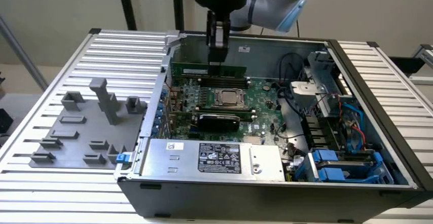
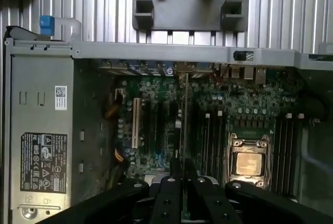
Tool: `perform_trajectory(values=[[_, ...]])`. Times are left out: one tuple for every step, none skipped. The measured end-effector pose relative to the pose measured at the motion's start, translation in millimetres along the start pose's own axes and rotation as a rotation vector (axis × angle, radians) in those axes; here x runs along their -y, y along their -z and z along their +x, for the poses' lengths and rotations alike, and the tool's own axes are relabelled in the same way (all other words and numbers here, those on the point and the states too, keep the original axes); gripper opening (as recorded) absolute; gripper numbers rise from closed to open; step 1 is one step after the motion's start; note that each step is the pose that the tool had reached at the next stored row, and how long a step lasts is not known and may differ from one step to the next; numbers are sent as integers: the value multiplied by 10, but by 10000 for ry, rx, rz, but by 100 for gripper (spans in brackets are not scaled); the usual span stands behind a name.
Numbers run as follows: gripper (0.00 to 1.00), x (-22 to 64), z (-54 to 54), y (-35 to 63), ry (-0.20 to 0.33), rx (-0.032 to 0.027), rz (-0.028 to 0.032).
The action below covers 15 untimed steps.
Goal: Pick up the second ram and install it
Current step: 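Insert the second ram into the second slot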
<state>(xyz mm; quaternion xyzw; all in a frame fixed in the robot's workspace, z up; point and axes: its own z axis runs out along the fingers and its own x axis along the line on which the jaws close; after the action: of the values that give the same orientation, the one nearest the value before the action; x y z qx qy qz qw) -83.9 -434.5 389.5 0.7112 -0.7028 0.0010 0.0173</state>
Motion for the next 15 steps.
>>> perform_trajectory(values=[[0,37,-22,-15,0,0,0],[0,76,-47,-32,-1,-1,0],[0,114,-74,-50,-1,1,0],[0,146,-98,-65,-1,1,0],[0,179,-127,-83,-1,0,0],[0,208,-154,-100,-1,1,0],[0,232,-183,-117,0,0,0],[0,252,-214,-134,-1,0,0],[0,267,-247,-150,-3,0,-1],[0,281,-283,-168,-2,0,-1],[0,293,-319,-185,-1,1,-1],[0,302,-356,-201,0,0,0],[0,311,-394,-218,-1,0,-1],[0,320,-432,-235,0,0,0],[0,328,-469,-252,-1,1,0]])
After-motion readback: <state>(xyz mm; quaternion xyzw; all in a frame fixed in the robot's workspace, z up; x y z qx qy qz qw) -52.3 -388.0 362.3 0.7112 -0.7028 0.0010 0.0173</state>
